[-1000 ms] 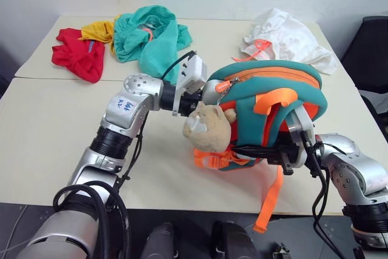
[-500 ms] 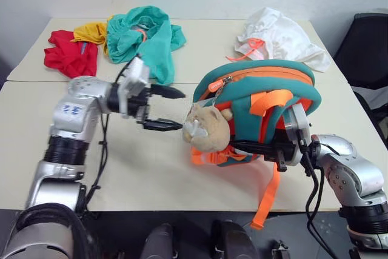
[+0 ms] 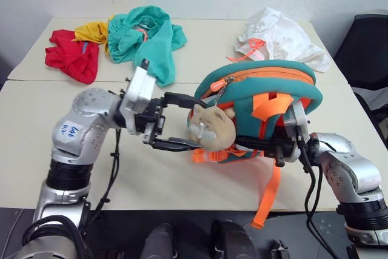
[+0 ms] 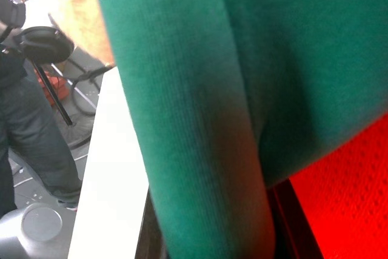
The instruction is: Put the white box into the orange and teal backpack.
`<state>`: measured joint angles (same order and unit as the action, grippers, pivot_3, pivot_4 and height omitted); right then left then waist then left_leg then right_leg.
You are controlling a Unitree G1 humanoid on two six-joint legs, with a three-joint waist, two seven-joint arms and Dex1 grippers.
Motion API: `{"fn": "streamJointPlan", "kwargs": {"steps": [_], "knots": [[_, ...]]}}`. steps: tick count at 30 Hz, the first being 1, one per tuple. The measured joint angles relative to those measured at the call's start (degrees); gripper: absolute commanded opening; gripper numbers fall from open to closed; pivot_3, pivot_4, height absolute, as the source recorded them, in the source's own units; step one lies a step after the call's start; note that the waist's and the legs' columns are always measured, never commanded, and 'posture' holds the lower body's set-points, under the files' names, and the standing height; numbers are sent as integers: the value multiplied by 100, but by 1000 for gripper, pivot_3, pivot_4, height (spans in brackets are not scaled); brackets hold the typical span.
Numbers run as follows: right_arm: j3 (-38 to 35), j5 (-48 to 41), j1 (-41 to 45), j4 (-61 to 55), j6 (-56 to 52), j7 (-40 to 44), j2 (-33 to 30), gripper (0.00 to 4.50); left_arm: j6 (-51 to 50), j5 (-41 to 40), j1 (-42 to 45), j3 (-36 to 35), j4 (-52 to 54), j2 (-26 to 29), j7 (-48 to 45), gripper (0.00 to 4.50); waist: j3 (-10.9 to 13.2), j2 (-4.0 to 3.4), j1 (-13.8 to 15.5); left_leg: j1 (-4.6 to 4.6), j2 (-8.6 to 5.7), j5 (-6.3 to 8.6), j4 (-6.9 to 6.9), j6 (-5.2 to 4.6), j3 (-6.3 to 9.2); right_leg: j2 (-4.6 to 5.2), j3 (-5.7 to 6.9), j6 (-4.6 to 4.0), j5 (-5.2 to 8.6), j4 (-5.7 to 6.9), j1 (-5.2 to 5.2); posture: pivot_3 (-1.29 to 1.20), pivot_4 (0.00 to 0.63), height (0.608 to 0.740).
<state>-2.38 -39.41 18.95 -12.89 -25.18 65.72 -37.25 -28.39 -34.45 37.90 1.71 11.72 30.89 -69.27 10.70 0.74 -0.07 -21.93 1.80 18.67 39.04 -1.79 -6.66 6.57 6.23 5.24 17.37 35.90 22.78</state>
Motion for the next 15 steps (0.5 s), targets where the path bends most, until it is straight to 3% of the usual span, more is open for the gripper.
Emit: {"fn": "streamJointPlan", "kwargs": {"steps": [3, 7, 12, 15], "knots": [[0, 17, 19, 4, -2, -28, 79, 16, 102, 126, -73, 121, 18, -202, 307, 3852, 0, 0, 6, -1, -2, 0, 0, -1, 0, 0, 1, 0, 0, -1, 0, 0, 150, 740], [0, 46, 20, 5, -2, -70, 117, 16, 166, 101, -173, 103, 95, -249, 363, 2681, 0, 0, 5, -1, -2, 0, 0, -1, 0, 2, 1, 0, 0, -2, 0, 0, 150, 740], [0, 53, 20, 3, 1, -171, 178, 16, 170, -31, -22, -161, -145, 20, 224, 1149, 0, 0, 3, -1, -1, 0, 1, -1, 1, 1, 2, 0, 0, -2, 0, 0, 150, 740], [-3, 56, 0, -11, 14, -230, 184, 16, 152, -97, 289, -368, -738, 471, 38, 380, 0, 0, -13, -1, 1, 0, 0, 0, 0, -2, 3, 0, 0, -1, 2, 0, 150, 740]]}}
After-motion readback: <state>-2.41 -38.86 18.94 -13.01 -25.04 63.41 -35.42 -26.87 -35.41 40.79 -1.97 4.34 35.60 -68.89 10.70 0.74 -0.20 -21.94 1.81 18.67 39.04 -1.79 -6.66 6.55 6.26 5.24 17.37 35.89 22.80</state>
